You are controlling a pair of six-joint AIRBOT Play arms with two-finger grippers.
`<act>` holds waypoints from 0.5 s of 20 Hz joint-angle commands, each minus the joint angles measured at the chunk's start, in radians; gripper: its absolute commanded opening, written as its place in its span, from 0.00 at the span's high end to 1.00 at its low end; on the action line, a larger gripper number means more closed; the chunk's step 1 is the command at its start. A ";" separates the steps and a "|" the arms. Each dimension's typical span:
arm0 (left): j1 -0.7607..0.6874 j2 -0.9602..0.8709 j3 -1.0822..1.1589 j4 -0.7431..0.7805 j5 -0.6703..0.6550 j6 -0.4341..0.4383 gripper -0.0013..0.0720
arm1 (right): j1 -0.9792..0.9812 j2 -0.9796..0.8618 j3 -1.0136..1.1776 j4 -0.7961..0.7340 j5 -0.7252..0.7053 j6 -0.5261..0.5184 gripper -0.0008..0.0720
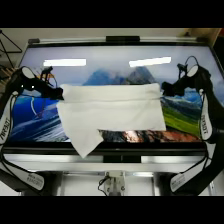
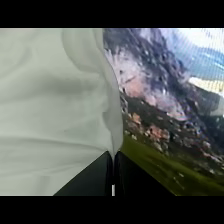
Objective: Fold the shirts.
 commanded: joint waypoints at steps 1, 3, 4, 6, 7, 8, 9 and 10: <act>-0.005 -0.016 -0.033 -0.019 -0.048 -0.051 0.91 | 0.023 -0.018 0.002 -0.018 0.061 0.030 0.87; 0.009 -0.008 -0.012 -0.018 -0.114 -0.092 0.18 | 0.021 0.005 0.022 -0.018 0.099 0.033 0.29; 0.023 -0.001 0.013 -0.018 -0.171 -0.100 0.10 | 0.013 0.028 0.044 -0.040 0.144 0.031 0.28; 0.063 0.038 0.061 -0.018 -0.273 -0.115 0.11 | -0.008 0.093 0.080 -0.109 0.244 0.026 0.28; 0.086 0.077 0.049 -0.016 -0.307 -0.102 0.11 | -0.022 0.124 0.080 -0.162 0.293 0.005 0.28; 0.108 0.121 0.003 -0.014 -0.330 -0.098 0.11 | -0.040 0.150 0.063 -0.241 0.376 -0.026 0.28; 0.132 0.183 -0.092 -0.015 -0.332 -0.097 0.12 | -0.070 0.182 0.016 -0.259 0.424 -0.019 0.28; 0.150 0.254 -0.221 -0.019 -0.299 -0.097 0.13 | -0.113 0.230 -0.063 -0.195 0.413 -0.016 0.28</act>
